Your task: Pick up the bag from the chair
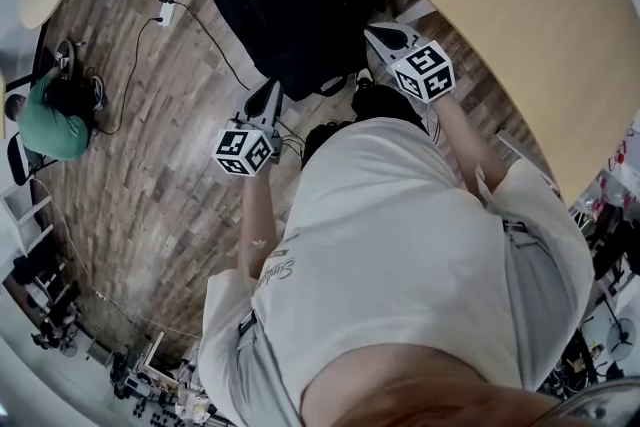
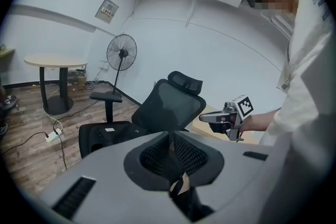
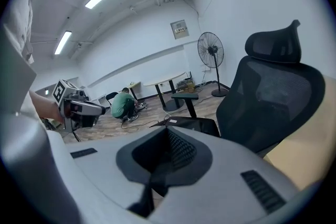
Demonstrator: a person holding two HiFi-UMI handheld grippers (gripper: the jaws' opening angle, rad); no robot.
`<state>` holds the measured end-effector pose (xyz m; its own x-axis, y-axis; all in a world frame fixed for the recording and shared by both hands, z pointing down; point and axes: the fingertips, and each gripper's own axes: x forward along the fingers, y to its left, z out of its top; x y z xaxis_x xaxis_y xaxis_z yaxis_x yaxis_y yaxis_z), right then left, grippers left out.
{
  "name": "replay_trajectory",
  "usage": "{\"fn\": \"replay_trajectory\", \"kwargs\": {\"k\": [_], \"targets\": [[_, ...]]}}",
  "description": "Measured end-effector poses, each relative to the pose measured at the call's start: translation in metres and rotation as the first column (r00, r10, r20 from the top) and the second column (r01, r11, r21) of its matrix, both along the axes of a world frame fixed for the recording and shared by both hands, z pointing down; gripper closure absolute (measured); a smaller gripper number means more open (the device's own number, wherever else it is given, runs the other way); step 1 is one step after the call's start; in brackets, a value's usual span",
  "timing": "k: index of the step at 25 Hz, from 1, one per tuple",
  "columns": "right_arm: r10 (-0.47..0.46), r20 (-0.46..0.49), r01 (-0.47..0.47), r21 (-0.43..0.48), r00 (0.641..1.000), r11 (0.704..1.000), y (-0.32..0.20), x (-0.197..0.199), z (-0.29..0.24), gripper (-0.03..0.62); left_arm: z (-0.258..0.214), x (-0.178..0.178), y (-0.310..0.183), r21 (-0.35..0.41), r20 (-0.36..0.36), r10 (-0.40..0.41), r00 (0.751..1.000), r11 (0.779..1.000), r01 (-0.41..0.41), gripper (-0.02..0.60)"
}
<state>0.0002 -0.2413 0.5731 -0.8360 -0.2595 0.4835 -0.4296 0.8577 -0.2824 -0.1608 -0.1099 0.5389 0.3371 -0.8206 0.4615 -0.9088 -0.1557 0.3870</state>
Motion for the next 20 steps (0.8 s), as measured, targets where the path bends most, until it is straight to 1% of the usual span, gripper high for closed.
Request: {"fn": "replay_trajectory", "kwargs": {"k": [5,8,11,16,19,20], "targets": [[-0.066,-0.038,0.064,-0.037,0.997,0.997,-0.003,0.004,0.016,0.599,0.011,-0.006,0.001,-0.053,0.028,-0.051,0.998,0.997,0.053,0.546],[-0.114,-0.052,0.109,-0.090,0.992,0.990,0.010,0.006,0.033,0.599,0.024,-0.007,0.009,-0.082,0.028,-0.061,0.998,0.995,0.063,0.546],[-0.150,-0.082,0.139,-0.126,0.985,0.982,0.030,0.011,0.052,0.599,0.036,-0.004,0.022,-0.105,0.009,-0.053,0.999,0.993,0.054,0.546],[-0.143,-0.173,0.127,-0.098,0.974,0.987,0.046,0.017,0.076,0.599,0.052,0.000,0.032,-0.105,-0.021,-0.012,1.000,0.994,0.010,0.546],[-0.139,-0.201,0.110,-0.149,0.970,0.983,0.055,0.025,0.093,0.599,0.066,-0.002,0.039,-0.126,-0.013,0.010,1.000,0.992,-0.012,0.545],[-0.144,-0.210,0.108,-0.172,0.967,0.979,0.055,0.028,0.099,0.572,0.070,-0.002,0.039,-0.132,-0.013,0.018,1.000,0.991,-0.020,0.545]]}}
